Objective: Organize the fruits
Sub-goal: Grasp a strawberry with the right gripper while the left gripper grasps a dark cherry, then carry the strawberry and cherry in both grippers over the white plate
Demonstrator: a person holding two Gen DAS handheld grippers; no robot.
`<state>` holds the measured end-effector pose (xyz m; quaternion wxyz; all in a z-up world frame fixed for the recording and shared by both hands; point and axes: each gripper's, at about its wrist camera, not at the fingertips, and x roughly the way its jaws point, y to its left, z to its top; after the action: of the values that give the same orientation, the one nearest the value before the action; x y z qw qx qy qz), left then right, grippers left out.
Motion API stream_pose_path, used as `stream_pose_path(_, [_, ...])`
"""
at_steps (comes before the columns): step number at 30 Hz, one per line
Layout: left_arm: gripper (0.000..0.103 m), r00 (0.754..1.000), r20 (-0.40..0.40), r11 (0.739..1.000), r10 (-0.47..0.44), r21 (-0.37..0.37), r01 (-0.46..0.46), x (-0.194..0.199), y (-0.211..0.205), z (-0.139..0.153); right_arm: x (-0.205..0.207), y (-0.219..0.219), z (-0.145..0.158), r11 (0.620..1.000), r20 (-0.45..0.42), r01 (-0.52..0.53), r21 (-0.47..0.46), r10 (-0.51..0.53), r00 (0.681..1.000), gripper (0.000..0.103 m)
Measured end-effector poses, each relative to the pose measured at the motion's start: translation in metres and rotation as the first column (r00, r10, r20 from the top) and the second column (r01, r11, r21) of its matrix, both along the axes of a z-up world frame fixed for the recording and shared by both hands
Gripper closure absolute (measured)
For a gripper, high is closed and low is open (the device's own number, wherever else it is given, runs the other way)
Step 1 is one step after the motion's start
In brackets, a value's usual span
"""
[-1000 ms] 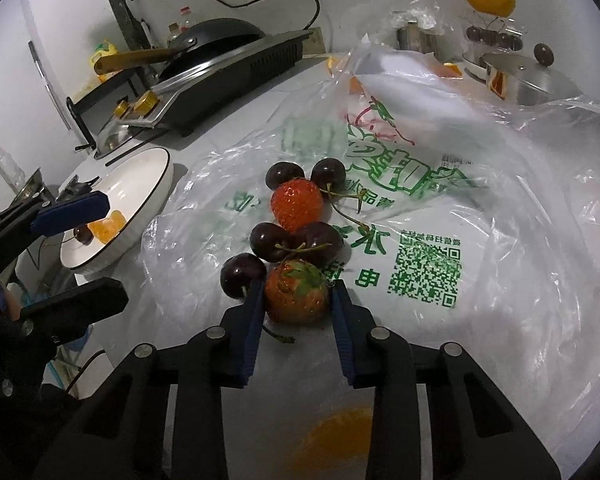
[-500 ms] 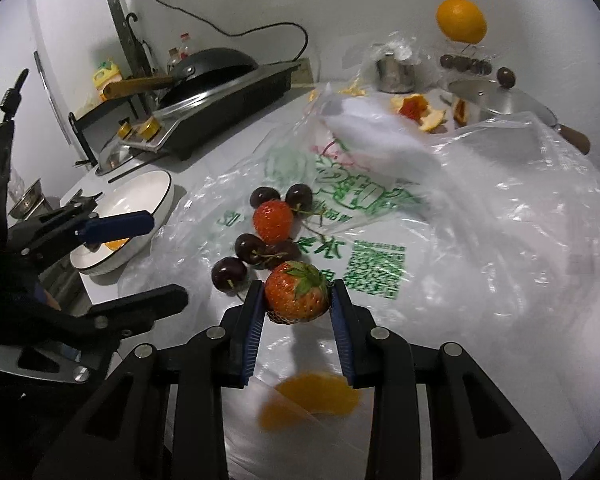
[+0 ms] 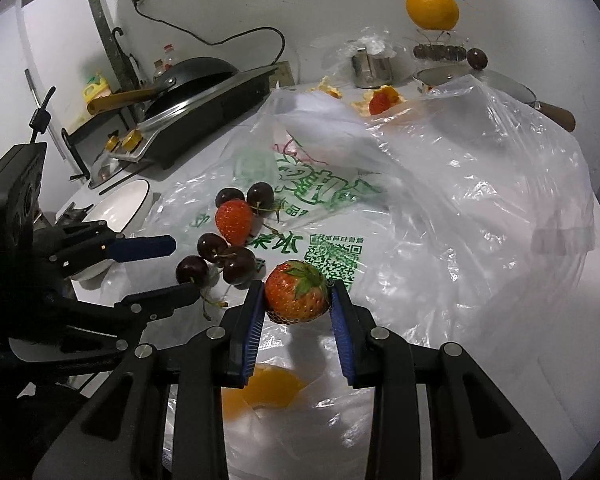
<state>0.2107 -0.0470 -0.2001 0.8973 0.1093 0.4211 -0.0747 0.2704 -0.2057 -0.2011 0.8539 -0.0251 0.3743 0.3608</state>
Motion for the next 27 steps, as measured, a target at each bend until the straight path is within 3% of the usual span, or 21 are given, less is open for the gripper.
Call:
stream_pose_path(3, [0.068, 1.000, -0.014, 1.000, -0.010, -0.011, 0.010, 0.004, 0.002, -0.004, 0.001, 0.002, -0.001, 1.000, -0.001, -0.001, -0.001, 0.001, 1.000, 0.069])
stream_pose_path(8, [0.074, 0.999, -0.031, 0.998, -0.027, -0.049, 0.026, 0.009, 0.007, -0.008, 0.000, 0.004, 0.000, 1.000, 0.002, 0.003, -0.005, -0.003, 1.000, 0.069])
stream_pose_path(16, [0.074, 0.999, -0.028, 0.996, -0.035, -0.080, 0.033, 0.002, 0.013, -0.004, -0.002, 0.012, 0.002, 1.000, 0.008, 0.013, -0.026, -0.012, 1.000, 0.069])
stream_pose_path(27, [0.074, 0.999, 0.038, 0.995, -0.027, -0.092, 0.030, -0.025, 0.029, 0.019, -0.018, 0.029, 0.014, 0.999, 0.038, 0.005, -0.054, -0.003, 0.999, 0.069])
